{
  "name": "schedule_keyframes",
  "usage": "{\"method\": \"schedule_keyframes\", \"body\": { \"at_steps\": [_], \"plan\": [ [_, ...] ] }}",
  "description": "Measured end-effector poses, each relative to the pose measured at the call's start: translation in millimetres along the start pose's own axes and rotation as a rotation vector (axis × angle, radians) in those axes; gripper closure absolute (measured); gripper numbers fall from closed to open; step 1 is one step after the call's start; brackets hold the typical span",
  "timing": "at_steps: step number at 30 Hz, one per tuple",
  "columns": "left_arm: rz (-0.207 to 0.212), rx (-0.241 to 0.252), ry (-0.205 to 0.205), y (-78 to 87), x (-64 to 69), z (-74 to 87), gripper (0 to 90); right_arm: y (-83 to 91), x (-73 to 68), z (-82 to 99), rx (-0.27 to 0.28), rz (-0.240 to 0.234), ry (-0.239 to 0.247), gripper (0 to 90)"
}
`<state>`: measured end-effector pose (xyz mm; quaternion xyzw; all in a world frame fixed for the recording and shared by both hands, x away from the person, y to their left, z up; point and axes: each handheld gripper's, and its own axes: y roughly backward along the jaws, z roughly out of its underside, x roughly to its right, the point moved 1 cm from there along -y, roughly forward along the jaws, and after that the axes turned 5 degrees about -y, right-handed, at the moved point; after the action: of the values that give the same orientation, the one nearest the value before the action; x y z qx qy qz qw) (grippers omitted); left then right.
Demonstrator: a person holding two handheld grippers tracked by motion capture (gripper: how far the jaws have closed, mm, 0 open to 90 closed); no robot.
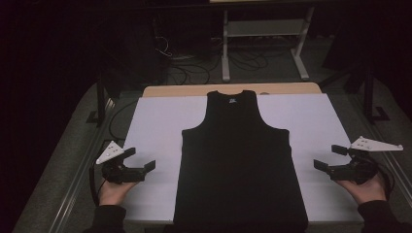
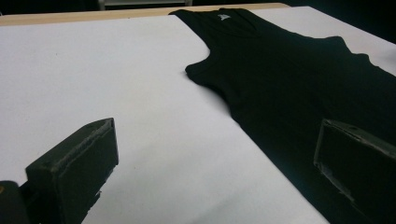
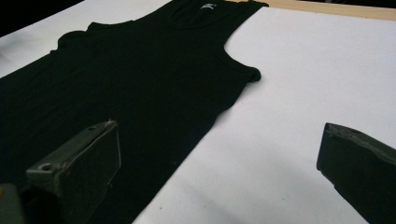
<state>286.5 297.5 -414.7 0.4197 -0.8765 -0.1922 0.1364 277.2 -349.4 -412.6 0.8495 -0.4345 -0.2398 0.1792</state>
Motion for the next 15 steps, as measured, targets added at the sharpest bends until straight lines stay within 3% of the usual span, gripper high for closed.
{"method": "schedule_keyframes", "body": {
  "at_steps": [15],
  "plan": [
    [0.009, 0.008, -0.009, -0.6, 1.5, -0.5, 0.0, -0.1, -0.7, -0.4, -0.001, -0.004, 0.001, 0.0]
  ]
}}
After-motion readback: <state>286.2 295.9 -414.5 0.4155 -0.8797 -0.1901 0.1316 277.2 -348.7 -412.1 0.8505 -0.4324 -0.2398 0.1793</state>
